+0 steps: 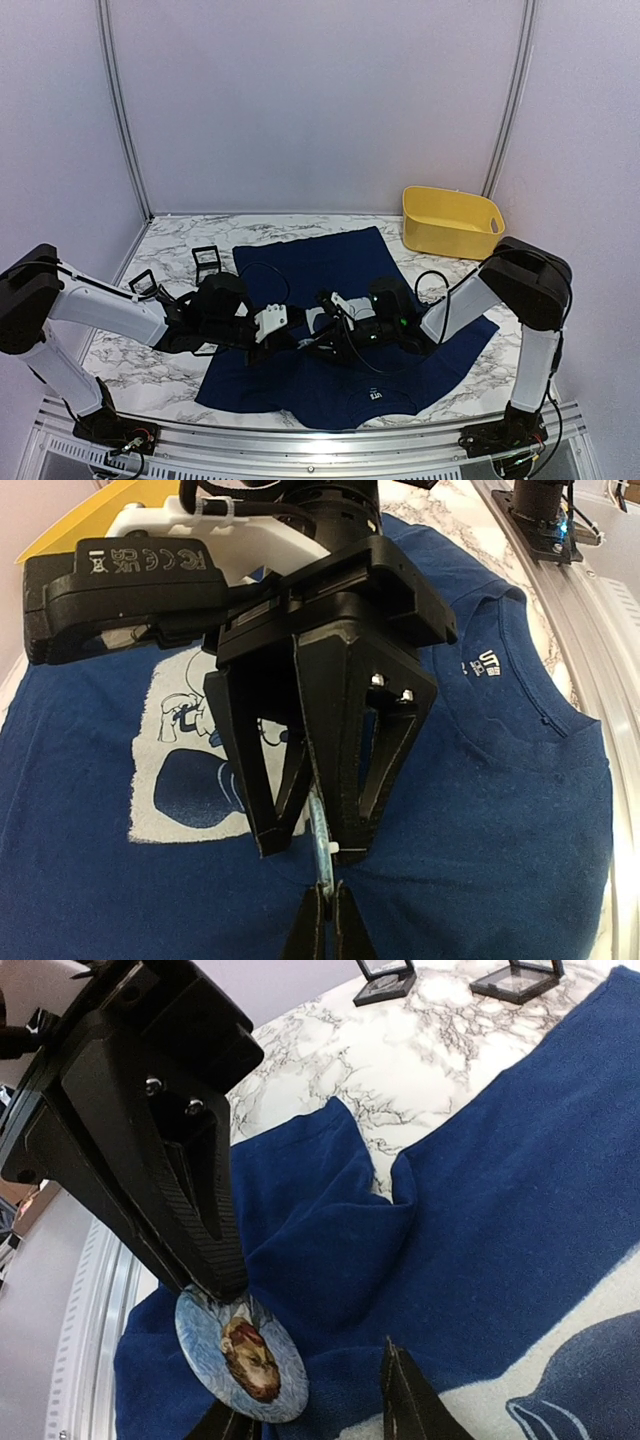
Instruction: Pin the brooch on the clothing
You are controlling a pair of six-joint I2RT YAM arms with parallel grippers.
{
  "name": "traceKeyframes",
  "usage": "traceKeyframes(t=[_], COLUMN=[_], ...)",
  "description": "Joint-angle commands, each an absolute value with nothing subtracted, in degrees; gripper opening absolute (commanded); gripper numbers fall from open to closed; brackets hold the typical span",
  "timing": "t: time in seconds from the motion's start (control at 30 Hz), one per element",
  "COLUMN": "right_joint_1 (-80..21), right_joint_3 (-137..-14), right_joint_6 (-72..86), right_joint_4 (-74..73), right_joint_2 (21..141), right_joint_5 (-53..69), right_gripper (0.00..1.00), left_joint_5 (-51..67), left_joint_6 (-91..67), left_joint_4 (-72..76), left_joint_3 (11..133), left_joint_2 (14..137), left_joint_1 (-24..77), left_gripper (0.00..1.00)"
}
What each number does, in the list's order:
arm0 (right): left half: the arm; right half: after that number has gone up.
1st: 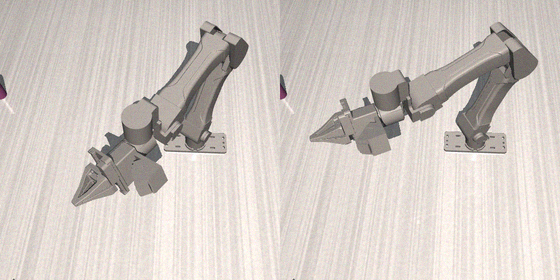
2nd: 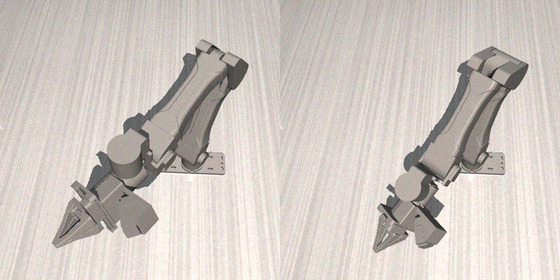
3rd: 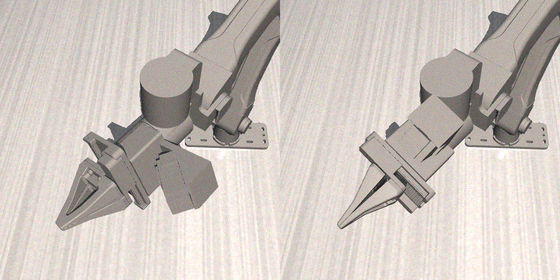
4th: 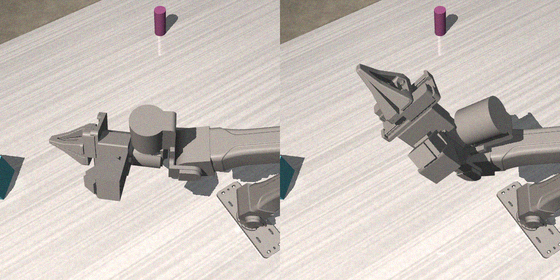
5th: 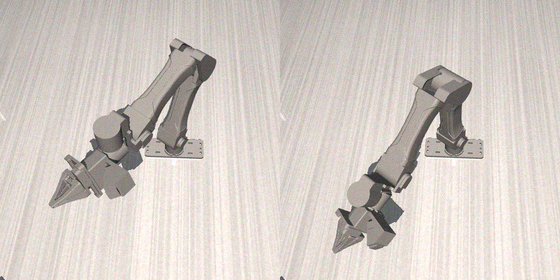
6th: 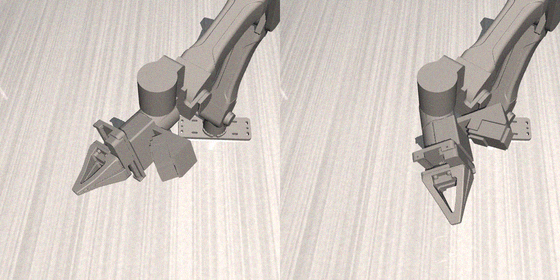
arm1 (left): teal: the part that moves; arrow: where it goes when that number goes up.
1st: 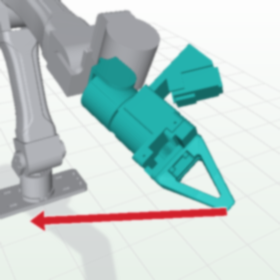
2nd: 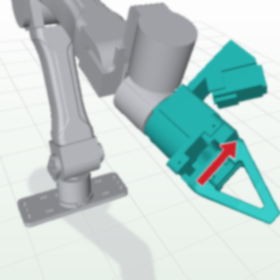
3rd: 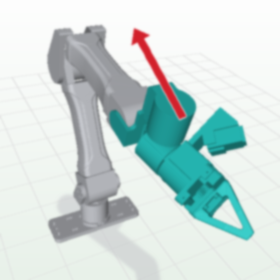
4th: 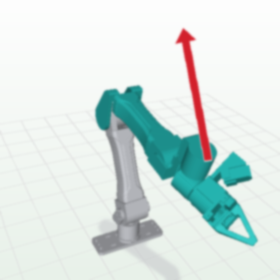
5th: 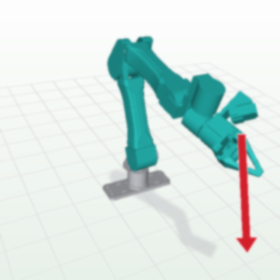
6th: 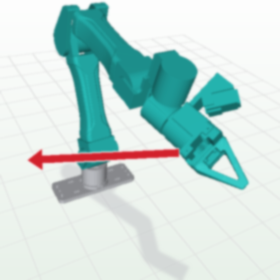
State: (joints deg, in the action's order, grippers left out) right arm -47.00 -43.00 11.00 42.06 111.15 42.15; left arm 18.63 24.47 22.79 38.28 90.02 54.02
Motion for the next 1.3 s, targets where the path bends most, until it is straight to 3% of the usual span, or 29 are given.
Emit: traceKeyframes(t=[0.0, 0.43, 1.13, 1.27], right_joint_1=[-46.0, -46.0, -45.2, -45.2], right_joint_3=[-46.6, -47.1, -42.3, -41.5], right_joint_6=[9.7, 15.4, 21.8, 21.7], right_joint_4=[49.4, 57.9, 62.4, 63.6], right_joint_2=[112.8, 114.6, 114.0, 113.7], right_joint_5=[43.6, 44.7, 38.1, 38.4], right_gripper=[0.36, 0.37, 0.15, 0.14], left_joint_5=[23.9, 24.9, 23.7, 23.4], left_joint_6=[24.2, 23.7, 24.3, 24.3], left_joint_4=[19.9, 19.7, 19.3, 19.3], left_joint_3=[38.2, 38.5, 38.1, 38.1], left_joint_2=[89.9, 90.6, 89.7, 89.7], left_joint_1=[55.0, 54.9, 54.8, 54.8], left_gripper=[0.00, 0.00, 0.00, 0.00])
